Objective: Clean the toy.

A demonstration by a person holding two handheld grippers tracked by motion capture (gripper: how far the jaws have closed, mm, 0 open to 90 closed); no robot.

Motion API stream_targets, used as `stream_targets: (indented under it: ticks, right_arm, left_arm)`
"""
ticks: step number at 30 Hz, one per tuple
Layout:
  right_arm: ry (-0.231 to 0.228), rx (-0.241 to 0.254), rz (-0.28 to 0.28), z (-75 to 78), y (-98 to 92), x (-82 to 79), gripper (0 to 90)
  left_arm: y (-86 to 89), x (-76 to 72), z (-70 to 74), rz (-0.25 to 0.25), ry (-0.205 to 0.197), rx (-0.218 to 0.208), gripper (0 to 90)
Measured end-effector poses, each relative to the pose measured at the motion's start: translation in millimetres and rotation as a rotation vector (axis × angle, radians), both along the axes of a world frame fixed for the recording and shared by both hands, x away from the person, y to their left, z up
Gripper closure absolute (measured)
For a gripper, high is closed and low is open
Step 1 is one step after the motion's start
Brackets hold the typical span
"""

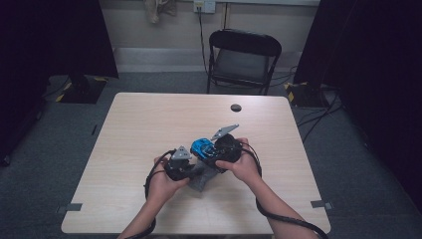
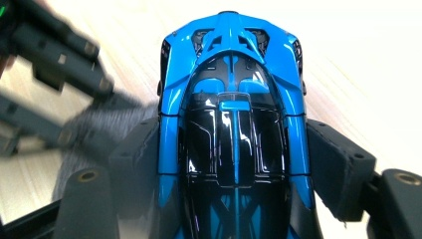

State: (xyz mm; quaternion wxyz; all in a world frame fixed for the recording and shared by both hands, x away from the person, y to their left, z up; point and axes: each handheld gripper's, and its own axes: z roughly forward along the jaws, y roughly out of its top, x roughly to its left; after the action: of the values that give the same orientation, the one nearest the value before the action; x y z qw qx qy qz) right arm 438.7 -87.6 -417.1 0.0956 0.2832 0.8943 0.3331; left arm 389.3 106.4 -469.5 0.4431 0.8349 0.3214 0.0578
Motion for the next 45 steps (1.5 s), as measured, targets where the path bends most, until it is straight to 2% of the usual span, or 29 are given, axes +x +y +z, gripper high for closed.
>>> stream_targets:
  ticks: [6,17,22,26,31,36,41,45]
  right_arm:
    - [0.006,-0.001,-0.012,-0.8,3.1,2.9,28.8]
    - [0.014,-0.001,-0.044,-3.1,7.1,8.5,28.8]
    - [0.017,0.016,-0.052,-0.9,8.3,10.4,28.8]
    - [0.01,0.004,-0.048,1.8,6.9,10.3,28.8]
    - [0.007,0.006,-0.039,6.2,1.6,8.3,28.8]
    - [0.006,0.008,-0.037,9.2,-5.2,7.1,28.8]
    - [0.009,0.005,-0.02,10.0,-8.7,2.7,28.8]
    - [0.005,0.003,-0.006,9.4,-8.2,-1.7,28.8]
  left_arm:
    - [-14.1,-7.4,-2.7,-0.043,0.007,-0.013,75.6]
    - [-27.9,-15.6,-6.9,-0.105,0.019,-0.021,75.6]
    - [-35.7,-21.3,-5.8,-0.163,0.024,-0.011,75.8]
    - [-32.3,-20.0,-4.8,-0.166,0.022,0.004,75.9]
    - [-13.1,-13.1,-3.8,-0.111,0.022,0.034,75.8]
    - [18.1,-1.5,-1.1,-0.019,0.017,0.081,75.8]
    - [47.9,11.9,3.5,0.083,0.009,0.096,75.8]
    - [61.0,19.0,5.9,0.138,0.002,0.078,75.8]
